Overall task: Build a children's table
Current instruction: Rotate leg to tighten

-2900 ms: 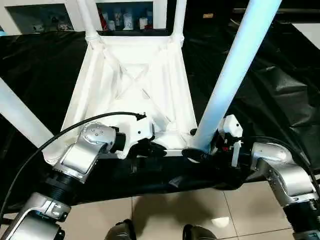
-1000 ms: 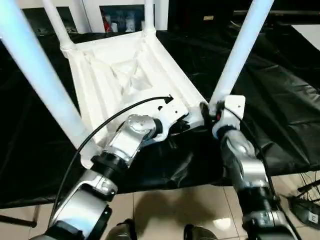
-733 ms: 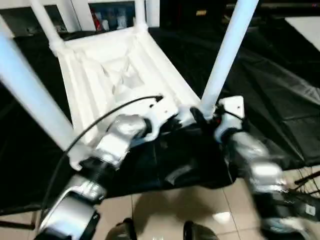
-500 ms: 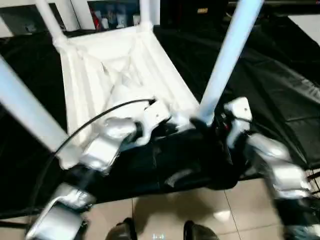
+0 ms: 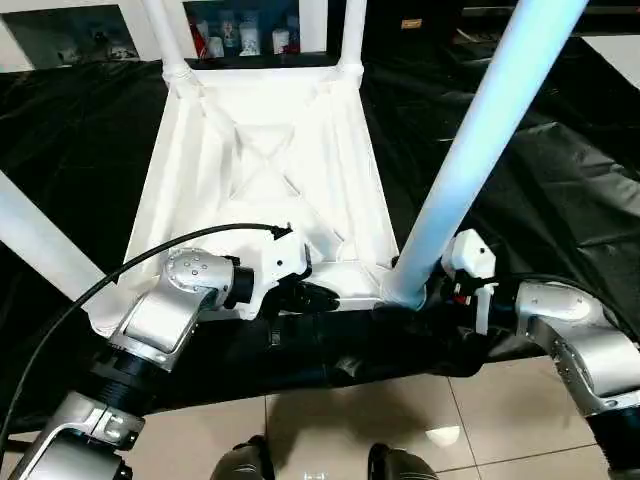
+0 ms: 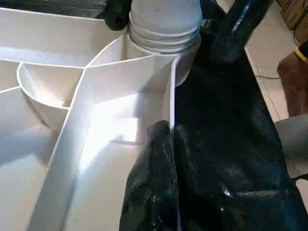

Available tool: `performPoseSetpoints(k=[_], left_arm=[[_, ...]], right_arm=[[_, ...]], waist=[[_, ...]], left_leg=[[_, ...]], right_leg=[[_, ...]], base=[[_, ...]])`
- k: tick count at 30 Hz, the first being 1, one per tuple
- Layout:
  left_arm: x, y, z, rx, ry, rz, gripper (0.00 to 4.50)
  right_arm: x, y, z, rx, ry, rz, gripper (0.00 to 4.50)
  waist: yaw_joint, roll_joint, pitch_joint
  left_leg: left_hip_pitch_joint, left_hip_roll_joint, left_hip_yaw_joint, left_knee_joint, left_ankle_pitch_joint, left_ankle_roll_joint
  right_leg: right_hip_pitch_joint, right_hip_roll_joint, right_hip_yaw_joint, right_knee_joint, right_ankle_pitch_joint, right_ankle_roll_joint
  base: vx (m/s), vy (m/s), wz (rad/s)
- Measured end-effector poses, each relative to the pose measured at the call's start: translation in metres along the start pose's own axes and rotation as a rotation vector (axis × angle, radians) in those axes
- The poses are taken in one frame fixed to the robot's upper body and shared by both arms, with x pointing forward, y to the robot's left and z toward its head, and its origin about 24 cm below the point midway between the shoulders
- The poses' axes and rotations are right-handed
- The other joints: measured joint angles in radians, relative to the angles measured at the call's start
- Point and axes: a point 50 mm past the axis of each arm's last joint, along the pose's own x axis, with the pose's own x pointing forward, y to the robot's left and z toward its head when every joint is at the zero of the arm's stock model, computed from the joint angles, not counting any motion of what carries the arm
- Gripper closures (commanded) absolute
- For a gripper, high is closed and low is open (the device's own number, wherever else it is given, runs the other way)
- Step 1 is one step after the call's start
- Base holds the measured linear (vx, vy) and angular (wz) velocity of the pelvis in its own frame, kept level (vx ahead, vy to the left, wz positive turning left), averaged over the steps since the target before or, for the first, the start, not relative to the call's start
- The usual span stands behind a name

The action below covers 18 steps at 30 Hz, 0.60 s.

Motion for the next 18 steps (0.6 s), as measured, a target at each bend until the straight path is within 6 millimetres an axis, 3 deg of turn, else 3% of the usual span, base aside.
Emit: performPoseSetpoints(k=[8, 14, 18], left_arm=[[-0.0002, 0.0007, -0.0007, -0.003, 0.002, -0.002, 4.50], [-0.0004, 0.0005, -0.0011, -0.004, 0.003, -0.008, 4.50], [-0.0004, 0.0005, -0.0012, -0.005, 0.004, -0.008, 4.50]], right_arm=[[-0.0002, -0.0036, -0.0018, 0.003, 0.007, -0.008, 0.94], [-0.0008, -0.0044, -0.0026, 0.000, 0.014, -0.012, 1.68], [-0.0006, -0.0046, -0.0028, -0.002, 0.013, -0.011, 1.77]], waist=[[0.000, 0.000, 0.000], [0.000, -0.002, -0.001], [0.000, -0.002, -0.001]], left_leg=[[0.000, 0.001, -0.001, 0.008, 0.000, 0.000], [0.000, 0.000, -0.001, 0.009, 0.000, 0.000], [0.000, 0.000, -0.001, 0.010, 0.000, 0.000]], right_leg=[[0.000, 0.000, 0.000, 0.009, -0.001, -0.001], [0.000, 0.000, 0.000, 0.010, -0.001, -0.001], [0.000, 0.000, 0.000, 0.010, -0.001, -0.001]], base=[[0.000, 0.000, 0.00], [0.000, 0.000, 0.00], [0.000, 0.000, 0.00]])
